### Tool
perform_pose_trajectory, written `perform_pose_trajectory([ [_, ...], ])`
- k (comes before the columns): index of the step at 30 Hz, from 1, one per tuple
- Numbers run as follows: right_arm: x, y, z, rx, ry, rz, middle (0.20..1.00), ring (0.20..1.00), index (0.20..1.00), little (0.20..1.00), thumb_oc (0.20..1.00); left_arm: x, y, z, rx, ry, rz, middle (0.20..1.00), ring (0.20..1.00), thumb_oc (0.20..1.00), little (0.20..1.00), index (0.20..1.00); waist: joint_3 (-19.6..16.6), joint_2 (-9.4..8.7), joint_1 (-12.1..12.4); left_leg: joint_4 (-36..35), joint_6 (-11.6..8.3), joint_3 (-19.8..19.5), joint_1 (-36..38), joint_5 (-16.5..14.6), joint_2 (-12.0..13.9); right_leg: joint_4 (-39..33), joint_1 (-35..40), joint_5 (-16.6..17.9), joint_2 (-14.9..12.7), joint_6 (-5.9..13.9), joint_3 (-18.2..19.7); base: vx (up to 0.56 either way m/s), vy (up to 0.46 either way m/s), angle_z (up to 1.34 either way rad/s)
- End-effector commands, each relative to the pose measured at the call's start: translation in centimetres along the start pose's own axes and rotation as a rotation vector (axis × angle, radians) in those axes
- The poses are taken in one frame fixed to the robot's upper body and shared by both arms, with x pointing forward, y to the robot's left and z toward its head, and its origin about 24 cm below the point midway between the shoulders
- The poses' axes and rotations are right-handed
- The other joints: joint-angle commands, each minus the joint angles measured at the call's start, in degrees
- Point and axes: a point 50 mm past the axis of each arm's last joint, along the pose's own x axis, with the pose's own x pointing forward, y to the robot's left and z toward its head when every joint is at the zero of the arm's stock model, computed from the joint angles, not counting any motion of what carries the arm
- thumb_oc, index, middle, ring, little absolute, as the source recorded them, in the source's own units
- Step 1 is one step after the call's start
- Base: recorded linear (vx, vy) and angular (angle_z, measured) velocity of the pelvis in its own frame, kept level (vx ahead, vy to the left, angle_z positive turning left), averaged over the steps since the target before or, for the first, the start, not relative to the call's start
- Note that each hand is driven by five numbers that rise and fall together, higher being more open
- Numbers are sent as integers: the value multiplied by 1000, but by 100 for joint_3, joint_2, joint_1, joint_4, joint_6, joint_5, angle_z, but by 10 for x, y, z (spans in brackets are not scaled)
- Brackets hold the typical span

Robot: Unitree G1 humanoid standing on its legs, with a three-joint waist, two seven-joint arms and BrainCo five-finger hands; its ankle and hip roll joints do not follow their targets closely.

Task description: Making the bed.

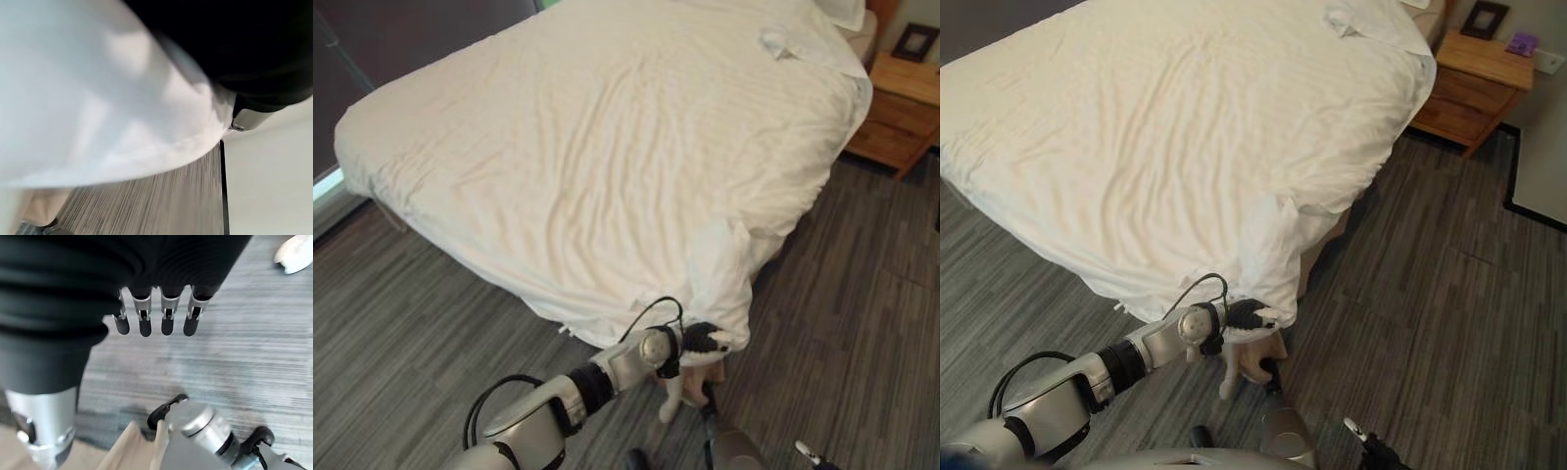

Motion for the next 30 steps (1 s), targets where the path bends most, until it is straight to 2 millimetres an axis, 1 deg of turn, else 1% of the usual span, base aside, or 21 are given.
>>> perform_pose_trajectory([
  [1,0,-21,25,-24,-48,-77,1000,1000,1000,1000,1000,21,12,70,-9,-269,9,200,200,200,200,200,300,343,-142,33,-95,-265,-344,387,-95,169,544,-171,210,216,-6,17,27,-5],
  [3,-1,-25,23,-14,-41,-86,1000,1000,1000,1000,1000,20,12,66,5,-253,12,200,200,200,200,200,295,384,-155,33,-97,-254,-328,382,-99,157,560,-171,200,218,-5,0,0,0],
  [5,-1,-27,28,30,-75,-87,1000,1000,1000,1000,1000,12,19,51,30,-212,27,200,200,200,200,200,278,529,-176,33,-104,-222,-321,391,-131,124,574,-157,179,233,14,0,0,0],
  [6,-1,-27,28,30,-75,-87,1000,1000,1000,1000,1000,12,19,50,30,-211,27,200,200,200,200,200,277,528,-180,33,-104,-222,-320,391,-131,121,576,-156,179,234,14,0,0,0],
  [8,-1,-24,34,50,-102,-73,1000,1000,1000,1000,1000,4,19,33,11,-163,40,200,200,200,200,200,284,603,-158,33,-106,-216,-333,407,-143,120,577,-151,163,235,11,0,0,0],
  [9,-1,-23,38,53,-116,-63,1000,1000,1000,1000,1000,0,20,25,16,-141,48,200,200,200,200,200,292,635,-153,33,-107,-220,-344,418,-155,121,566,-147,160,235,10,-56,22,3],
  [10,0,-18,48,52,-153,-39,1000,1000,1000,1000,1000,-9,19,5,53,-70,60,200,200,200,200,200,335,712,-106,33,-107,-223,-370,437,-175,128,539,-139,142,236,0,-62,23,2],
  [11,0,-16,53,49,-172,-25,1000,1000,1000,1000,1000,-14,18,-3,98,-37,60,200,200,200,200,200,362,745,-92,33,-107,-224,-395,447,-184,127,516,-132,128,237,-4,-49,21,-3],
  [12,0,-16,52,48,-171,-25,1000,1000,1000,1000,1000,-14,18,-4,99,-36,60,200,200,200,200,200,356,741,-98,33,-107,-224,-400,448,-184,128,511,-131,128,237,-4,-83,30,-12],
  [13,-1,-11,66,58,-228,-2,1000,1000,1000,1000,1000,-23,13,-24,175,47,55,200,200,200,200,200,471,814,-59,33,-114,-215,-491,487,-212,113,428,-89,99,247,-6,-95,25,-9],
  [15,-1,-11,70,57,-243,-1,1000,1000,1000,1000,1000,-25,11,-26,191,54,47,200,200,200,200,200,491,835,-57,33,-115,-208,-554,504,-218,112,367,-70,93,250,3,-87,21,-8],
  [16,-2,-7,76,58,-268,7,1000,1000,1000,1000,1000,-26,6,-32,196,77,30,200,200,200,200,200,582,862,-65,33,-119,-202,-627,526,-231,106,297,-43,88,259,9,-96,23,-8],
  [17,-2,-6,80,53,-280,10,1000,1000,1000,1000,1000,-25,5,-34,196,86,33,200,200,200,200,200,631,888,-72,33,-119,-194,-718,546,-247,104,206,-22,85,261,19,-193,47,-5],
  [19,-1,-11,75,37,-257,-25,1000,1000,1000,1000,1000,-13,-6,-35,163,115,29,200,200,200,200,200,859,955,-129,33,-153,-131,-1075,647,-307,52,-115,106,19,290,20,-156,33,-4],
  [21,-1,-13,73,35,-247,-36,1000,1000,1000,1000,1000,-9,-8,-34,156,120,25,200,200,200,200,200,876,972,-146,33,-165,-130,-1162,665,-328,46,-198,135,7,298,19,-50,6,1],
  [23,-1,-19,65,40,-216,-64,1000,1000,1000,1000,1000,1,-5,-24,141,98,41,200,200,200,200,200,896,1024,-175,33,-212,-85,-1302,702,-335,46,-333,162,-18,326,-2,-48,6,5],
  [24,-1,-19,65,41,-216,-65,1000,1000,1000,1000,1000,1,-5,-24,142,97,41,200,200,200,200,200,893,1030,-173,33,-212,-86,-1309,703,-336,46,-339,163,-19,327,-2,-33,14,2],
  [25,-1,-24,60,52,-197,-81,1000,1000,1000,1000,1000,9,-5,-12,109,60,53,200,200,200,200,200,892,1041,-208,33,-228,-63,-1317,709,-336,46,-343,171,-35,331,-9,0,0,0],
  [26,-2,-24,60,52,-198,-82,1000,1000,1000,1000,1000,9,-5,-11,108,58,53,200,200,200,200,200,894,1047,-207,33,-228,-63,-1317,709,-336,46,-342,171,-36,331,-9,0,0,0],
  [28,-2,-27,53,50,-173,-93,1000,1000,1000,1000,1000,18,-5,0,-30,19,87,200,200,200,200,200,865,1038,-255,33,-232,-58,-1280,713,-338,46,-300,174,-47,326,-7,0,0,0],
  [30,-1,-26,54,45,-173,-92,1000,1000,1000,1000,1000,21,-4,6,-53,-2,97,200,200,200,200,200,852,1043,-275,33,-232,-64,-1257,710,-337,46,-280,168,-51,320,-10,0,-7,5],
])
